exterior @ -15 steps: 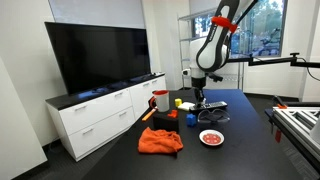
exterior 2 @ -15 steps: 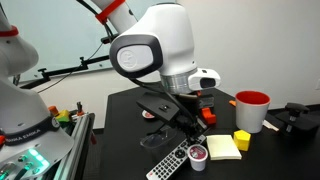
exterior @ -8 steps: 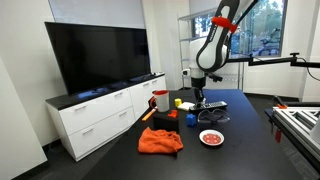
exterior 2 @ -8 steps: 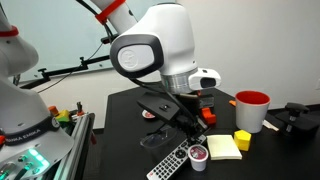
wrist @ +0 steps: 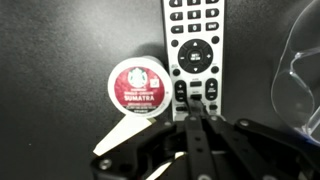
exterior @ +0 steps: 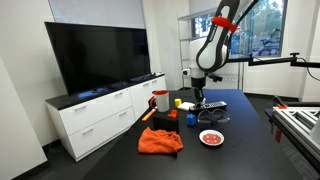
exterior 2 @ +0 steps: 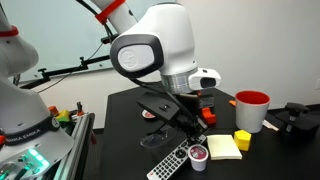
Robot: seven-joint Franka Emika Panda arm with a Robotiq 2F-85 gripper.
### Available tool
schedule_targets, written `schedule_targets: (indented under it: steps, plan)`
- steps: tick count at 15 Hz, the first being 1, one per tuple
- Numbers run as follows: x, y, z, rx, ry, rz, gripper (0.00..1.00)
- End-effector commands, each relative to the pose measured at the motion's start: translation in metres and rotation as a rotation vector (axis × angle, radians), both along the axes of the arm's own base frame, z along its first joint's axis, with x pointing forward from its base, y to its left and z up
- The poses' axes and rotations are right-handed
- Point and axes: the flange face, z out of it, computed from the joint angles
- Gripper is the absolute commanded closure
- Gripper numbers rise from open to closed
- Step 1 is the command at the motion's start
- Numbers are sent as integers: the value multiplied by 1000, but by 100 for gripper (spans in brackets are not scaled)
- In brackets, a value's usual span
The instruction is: Press a button on the remote
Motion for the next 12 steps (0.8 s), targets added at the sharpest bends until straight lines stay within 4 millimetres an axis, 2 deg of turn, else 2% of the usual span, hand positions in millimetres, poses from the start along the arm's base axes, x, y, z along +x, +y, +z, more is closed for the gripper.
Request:
schedule_targets:
  steps: [1, 6, 12]
  plan:
    - [2, 2, -17, 4, -10, 6, 100]
    - [6, 7, -4, -1, -58, 31, 100]
    - [9, 13, -2, 4, -66, 37, 100]
